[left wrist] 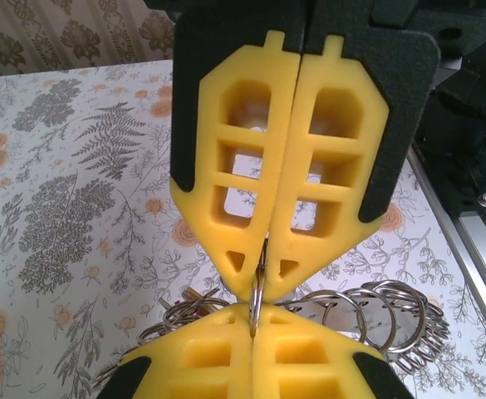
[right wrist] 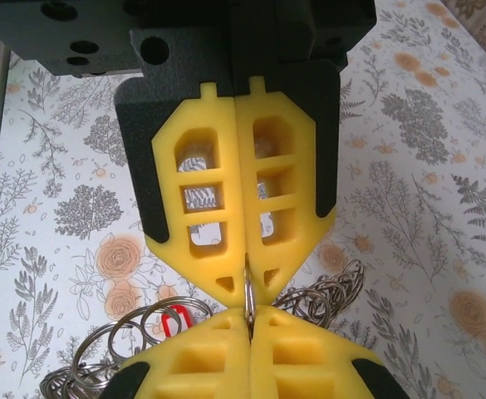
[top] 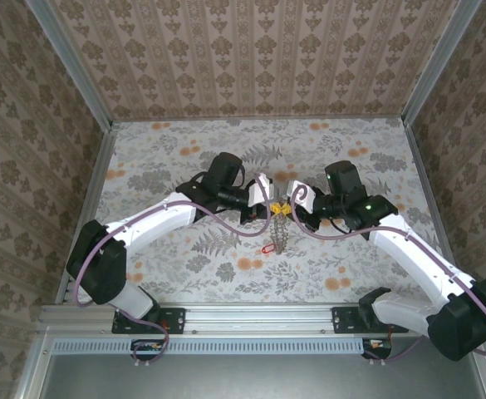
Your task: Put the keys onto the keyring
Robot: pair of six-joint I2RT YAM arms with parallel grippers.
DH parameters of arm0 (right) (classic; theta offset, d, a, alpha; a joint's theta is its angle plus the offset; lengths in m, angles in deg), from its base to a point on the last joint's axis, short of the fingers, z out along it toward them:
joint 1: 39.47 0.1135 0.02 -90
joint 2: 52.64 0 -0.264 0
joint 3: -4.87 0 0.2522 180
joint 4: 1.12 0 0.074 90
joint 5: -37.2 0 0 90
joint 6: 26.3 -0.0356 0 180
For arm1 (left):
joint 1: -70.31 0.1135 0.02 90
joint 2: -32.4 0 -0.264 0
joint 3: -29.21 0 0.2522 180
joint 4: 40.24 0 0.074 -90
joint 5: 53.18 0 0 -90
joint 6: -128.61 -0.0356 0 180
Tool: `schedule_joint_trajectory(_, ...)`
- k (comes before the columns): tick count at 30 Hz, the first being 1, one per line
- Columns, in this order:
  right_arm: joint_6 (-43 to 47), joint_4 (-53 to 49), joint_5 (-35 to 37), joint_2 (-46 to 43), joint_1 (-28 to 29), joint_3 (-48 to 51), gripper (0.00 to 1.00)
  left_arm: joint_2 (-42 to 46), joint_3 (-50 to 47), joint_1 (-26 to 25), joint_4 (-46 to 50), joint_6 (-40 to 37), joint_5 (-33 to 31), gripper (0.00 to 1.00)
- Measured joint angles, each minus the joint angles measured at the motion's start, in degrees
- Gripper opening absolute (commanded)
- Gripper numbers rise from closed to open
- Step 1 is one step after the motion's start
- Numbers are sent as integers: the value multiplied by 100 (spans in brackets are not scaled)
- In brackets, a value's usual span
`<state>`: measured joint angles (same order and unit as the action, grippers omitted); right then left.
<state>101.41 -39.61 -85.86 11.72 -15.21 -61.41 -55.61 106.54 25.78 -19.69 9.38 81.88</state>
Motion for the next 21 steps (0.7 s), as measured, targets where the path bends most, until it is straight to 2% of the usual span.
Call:
schedule_joint_trajectory(3,-120,310,-22,-155,-50,212,16,13,-192,68,-439,286,210,0)
schedule_joint_trajectory(8,-533,931,-686,-315,-435,664,17,42,-636,219,-1403,890,636,0)
schedule_joint_trajectory(12,-898,1475,-1086,-315,-509,916,17,42,-782,302,-1996,1283,944,0)
schedule_joint_trajectory(21,-1211,2022,-1233,-374,-531,1040,17,42,-807,343,-2485,1670,1198,0)
